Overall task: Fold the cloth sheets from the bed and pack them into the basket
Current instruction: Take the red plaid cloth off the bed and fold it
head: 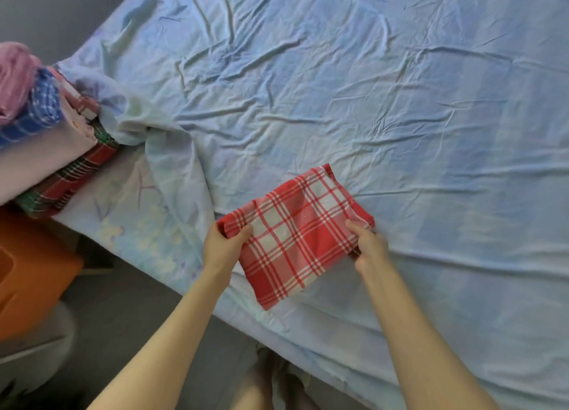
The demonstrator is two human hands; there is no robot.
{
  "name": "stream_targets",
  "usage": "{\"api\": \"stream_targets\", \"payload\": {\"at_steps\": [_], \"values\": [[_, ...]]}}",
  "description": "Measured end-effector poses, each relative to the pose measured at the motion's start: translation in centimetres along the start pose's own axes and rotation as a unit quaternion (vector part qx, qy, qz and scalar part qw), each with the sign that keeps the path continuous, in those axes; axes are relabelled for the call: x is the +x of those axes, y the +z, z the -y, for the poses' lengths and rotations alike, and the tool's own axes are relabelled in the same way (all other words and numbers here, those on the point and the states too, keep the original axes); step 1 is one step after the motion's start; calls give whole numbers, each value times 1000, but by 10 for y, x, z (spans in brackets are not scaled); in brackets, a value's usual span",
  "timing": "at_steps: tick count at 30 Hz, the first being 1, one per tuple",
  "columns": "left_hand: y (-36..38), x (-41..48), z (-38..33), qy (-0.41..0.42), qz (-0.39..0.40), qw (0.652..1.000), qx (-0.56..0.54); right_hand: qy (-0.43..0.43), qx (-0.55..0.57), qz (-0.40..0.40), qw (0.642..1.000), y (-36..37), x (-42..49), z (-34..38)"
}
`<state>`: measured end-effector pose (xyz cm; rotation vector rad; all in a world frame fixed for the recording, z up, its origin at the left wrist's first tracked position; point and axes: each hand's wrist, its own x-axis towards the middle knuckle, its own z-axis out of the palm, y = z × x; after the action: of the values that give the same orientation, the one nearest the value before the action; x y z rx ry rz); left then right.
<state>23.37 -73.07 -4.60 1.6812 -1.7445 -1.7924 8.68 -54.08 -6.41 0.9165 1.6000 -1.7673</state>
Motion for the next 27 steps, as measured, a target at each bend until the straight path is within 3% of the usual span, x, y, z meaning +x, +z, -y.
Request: {"api": "stream_targets", "payload": {"at_steps": [6, 13, 20, 27], "values": [[-93, -26, -46, 42, -16, 998, -53, -66, -109, 109, 986, 38, -90, 17], [-223, -9, -107, 82, -116, 987, -76, -108, -171, 225, 953, 152, -179, 8], [-393, 76, -181, 118, -176, 974, -76, -115, -182, 296, 931, 337, -241, -25], [-523, 211, -280, 175, -258, 948, 61, -118, -178, 283, 935, 516, -275, -67]]}}
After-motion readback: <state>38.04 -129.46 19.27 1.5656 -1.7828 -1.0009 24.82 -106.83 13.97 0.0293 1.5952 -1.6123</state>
